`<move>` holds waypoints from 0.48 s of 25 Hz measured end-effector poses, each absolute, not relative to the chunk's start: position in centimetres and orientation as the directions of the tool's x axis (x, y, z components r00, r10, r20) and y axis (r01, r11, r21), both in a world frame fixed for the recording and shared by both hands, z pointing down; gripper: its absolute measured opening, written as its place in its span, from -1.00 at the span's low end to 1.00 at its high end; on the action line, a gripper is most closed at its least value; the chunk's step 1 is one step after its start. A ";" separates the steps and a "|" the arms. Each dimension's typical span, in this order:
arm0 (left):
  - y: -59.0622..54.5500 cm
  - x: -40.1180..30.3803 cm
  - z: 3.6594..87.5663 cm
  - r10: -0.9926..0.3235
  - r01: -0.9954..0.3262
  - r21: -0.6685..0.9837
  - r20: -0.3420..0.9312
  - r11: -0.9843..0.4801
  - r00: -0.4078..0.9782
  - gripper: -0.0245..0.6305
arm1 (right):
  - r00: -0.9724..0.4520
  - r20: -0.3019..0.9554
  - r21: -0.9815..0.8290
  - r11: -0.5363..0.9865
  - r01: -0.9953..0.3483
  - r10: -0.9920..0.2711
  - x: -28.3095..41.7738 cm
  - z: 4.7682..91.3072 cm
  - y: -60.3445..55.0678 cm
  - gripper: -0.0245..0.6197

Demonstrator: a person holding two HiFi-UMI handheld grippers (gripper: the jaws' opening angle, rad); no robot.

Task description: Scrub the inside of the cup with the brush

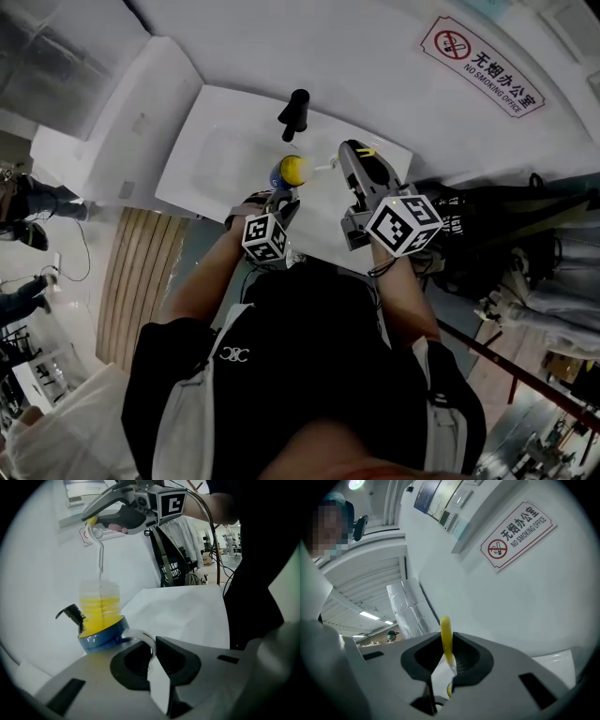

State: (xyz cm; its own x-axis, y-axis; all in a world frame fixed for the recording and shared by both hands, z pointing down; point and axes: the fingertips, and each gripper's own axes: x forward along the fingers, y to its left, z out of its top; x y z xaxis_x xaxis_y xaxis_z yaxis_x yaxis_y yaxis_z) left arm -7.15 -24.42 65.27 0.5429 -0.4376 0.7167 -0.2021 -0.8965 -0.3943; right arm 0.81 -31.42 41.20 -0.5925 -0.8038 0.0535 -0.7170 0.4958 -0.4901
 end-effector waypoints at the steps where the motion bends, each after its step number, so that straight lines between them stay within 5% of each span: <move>1: -24.4 -7.3 65.2 -0.438 -0.201 -0.396 0.714 -0.896 0.547 -0.79 | -0.611 0.058 -0.489 0.511 -0.707 -0.790 0.1 41.4 -31.3 -0.75; 12: -21.7 -7.2 62.5 -0.327 -0.049 -0.399 0.668 -0.916 0.669 -0.79 | -0.642 0.036 -0.401 0.577 -0.712 -0.766 -3.8 40.8 -32.5 -0.75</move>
